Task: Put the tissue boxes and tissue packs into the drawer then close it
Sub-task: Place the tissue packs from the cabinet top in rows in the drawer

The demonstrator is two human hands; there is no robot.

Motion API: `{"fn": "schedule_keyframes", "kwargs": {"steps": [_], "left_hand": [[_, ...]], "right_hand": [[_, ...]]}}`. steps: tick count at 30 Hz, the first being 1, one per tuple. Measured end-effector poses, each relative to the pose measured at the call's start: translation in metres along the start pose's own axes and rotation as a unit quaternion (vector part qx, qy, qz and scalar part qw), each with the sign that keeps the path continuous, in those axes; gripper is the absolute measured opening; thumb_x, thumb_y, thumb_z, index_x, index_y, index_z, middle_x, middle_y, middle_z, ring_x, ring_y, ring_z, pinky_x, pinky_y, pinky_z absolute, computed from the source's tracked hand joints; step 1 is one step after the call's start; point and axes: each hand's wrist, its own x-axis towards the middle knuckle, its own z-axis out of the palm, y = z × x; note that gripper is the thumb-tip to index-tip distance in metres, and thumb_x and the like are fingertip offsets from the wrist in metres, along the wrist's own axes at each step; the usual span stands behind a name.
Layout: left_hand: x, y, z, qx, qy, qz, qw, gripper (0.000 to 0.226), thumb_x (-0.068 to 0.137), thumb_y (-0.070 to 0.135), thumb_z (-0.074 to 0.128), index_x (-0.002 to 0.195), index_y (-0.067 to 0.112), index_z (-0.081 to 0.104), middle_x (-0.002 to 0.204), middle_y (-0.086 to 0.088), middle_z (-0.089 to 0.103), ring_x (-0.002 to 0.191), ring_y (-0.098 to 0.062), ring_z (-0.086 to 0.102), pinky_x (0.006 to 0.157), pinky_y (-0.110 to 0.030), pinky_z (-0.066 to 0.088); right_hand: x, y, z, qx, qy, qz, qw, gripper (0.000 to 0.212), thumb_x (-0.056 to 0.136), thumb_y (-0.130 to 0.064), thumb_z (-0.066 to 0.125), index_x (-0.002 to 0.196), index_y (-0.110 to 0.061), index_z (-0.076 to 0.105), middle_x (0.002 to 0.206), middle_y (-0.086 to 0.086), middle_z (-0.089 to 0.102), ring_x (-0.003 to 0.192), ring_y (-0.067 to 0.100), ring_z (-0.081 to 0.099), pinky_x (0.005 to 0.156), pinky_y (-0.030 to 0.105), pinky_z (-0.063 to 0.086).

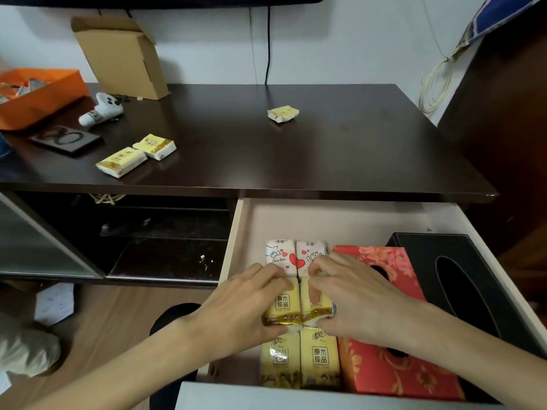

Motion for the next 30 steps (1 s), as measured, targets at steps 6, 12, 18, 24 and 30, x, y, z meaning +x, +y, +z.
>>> {"fn": "schedule_keyframes", "kwargs": {"steps": [6, 12, 18, 24, 30], "left_hand": [[0.000, -0.005, -0.004, 0.013, 0.024, 0.010, 1.000, 0.061, 0.082, 0.061, 0.063, 0.133, 0.030, 0.049, 0.136, 0.010, 0.047, 0.117, -0.009, 0.046, 0.092, -0.028, 0.048], [0.002, -0.003, 0.002, 0.032, 0.024, 0.020, 0.999, 0.060, 0.083, 0.062, 0.059, 0.131, 0.026, 0.056, 0.137, 0.006, 0.048, 0.123, -0.013, 0.043, 0.093, -0.032, 0.050], [0.001, -0.003, 0.006, 0.046, 0.021, 0.017, 0.999, 0.057, 0.084, 0.061, 0.059, 0.129, 0.026, 0.059, 0.132, 0.003, 0.045, 0.118, -0.014, 0.043, 0.086, -0.032, 0.052], [-0.001, -0.005, 0.008, 0.015, 0.017, 0.008, 1.000, 0.054, 0.084, 0.060, 0.062, 0.128, 0.029, 0.058, 0.113, 0.007, 0.045, 0.101, -0.011, 0.048, 0.076, -0.030, 0.053], [-0.002, -0.006, -0.005, 0.029, 0.021, 0.013, 0.999, 0.055, 0.088, 0.065, 0.051, 0.128, 0.028, 0.057, 0.114, 0.008, 0.051, 0.101, -0.010, 0.049, 0.083, -0.032, 0.049]], "right_hand": [[-0.002, -0.001, -0.001, 0.014, 0.016, 0.007, 1.000, 0.021, 0.083, -0.041, 0.066, 0.102, -0.033, 0.061, 0.127, -0.016, 0.045, 0.118, 0.008, 0.038, 0.087, 0.021, 0.028], [-0.001, 0.000, 0.004, 0.015, -0.004, 0.007, 1.000, 0.026, 0.087, -0.049, 0.064, 0.104, -0.031, 0.068, 0.142, -0.012, 0.043, 0.131, 0.010, 0.033, 0.100, 0.024, 0.024], [0.003, -0.004, 0.001, -0.026, -0.019, 0.005, 0.999, 0.024, 0.090, -0.042, 0.063, 0.110, -0.030, 0.071, 0.135, -0.009, 0.048, 0.123, 0.015, 0.041, 0.089, 0.027, 0.031], [0.002, -0.006, 0.002, -0.032, -0.023, -0.001, 0.999, 0.029, 0.093, -0.045, 0.058, 0.111, -0.028, 0.072, 0.139, -0.008, 0.047, 0.128, 0.014, 0.039, 0.098, 0.027, 0.033], [0.012, -0.007, -0.009, -0.033, -0.008, -0.008, 0.999, 0.043, 0.097, -0.058, 0.047, 0.093, -0.027, 0.076, 0.114, -0.015, 0.051, 0.109, 0.007, 0.043, 0.081, 0.028, 0.032]]}}
